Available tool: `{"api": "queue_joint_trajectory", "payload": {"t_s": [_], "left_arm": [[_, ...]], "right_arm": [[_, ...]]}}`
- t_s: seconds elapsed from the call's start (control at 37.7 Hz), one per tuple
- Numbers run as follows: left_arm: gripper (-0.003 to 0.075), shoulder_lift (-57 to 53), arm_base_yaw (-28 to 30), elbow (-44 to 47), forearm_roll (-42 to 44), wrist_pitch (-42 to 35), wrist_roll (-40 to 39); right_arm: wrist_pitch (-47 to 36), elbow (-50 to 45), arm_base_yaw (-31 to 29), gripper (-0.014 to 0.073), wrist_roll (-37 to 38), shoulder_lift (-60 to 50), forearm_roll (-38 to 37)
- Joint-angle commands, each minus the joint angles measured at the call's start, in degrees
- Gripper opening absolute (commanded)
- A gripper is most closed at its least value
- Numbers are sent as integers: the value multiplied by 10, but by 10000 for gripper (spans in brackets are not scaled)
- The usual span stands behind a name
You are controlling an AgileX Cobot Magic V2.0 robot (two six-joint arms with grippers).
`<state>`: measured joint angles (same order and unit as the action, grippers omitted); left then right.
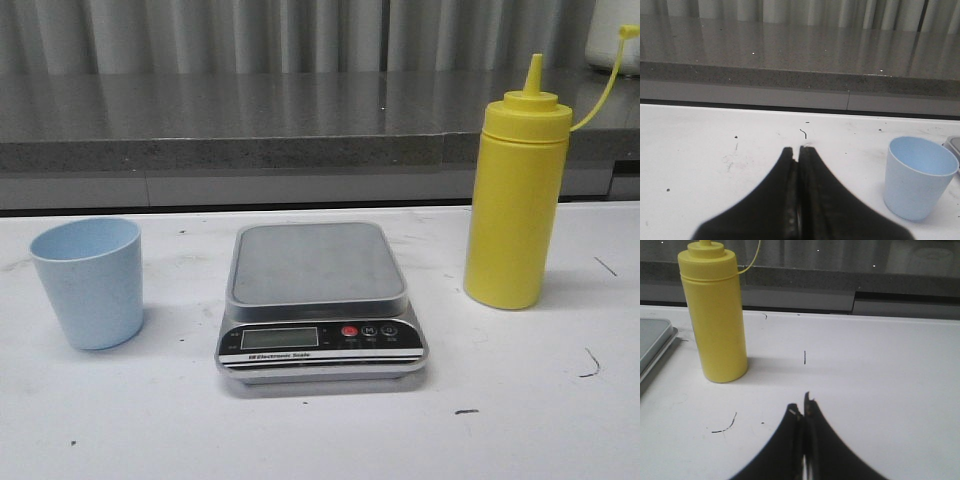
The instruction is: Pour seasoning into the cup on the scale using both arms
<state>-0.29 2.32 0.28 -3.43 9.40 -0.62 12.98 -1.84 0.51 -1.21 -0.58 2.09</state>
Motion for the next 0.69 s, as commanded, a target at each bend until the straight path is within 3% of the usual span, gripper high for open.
{"api": "queue_joint_trajectory", "payload": {"t_s": [0.0, 0.66], "left_arm": [[-20, -9, -5, 14, -6, -51, -5], [-20, -9, -5, 14, -6, -51, -5]], "right_arm": [[-48, 7, -2, -69, -2, -10, -2], [-61, 7, -2, -69, -2, -10, -2]]}}
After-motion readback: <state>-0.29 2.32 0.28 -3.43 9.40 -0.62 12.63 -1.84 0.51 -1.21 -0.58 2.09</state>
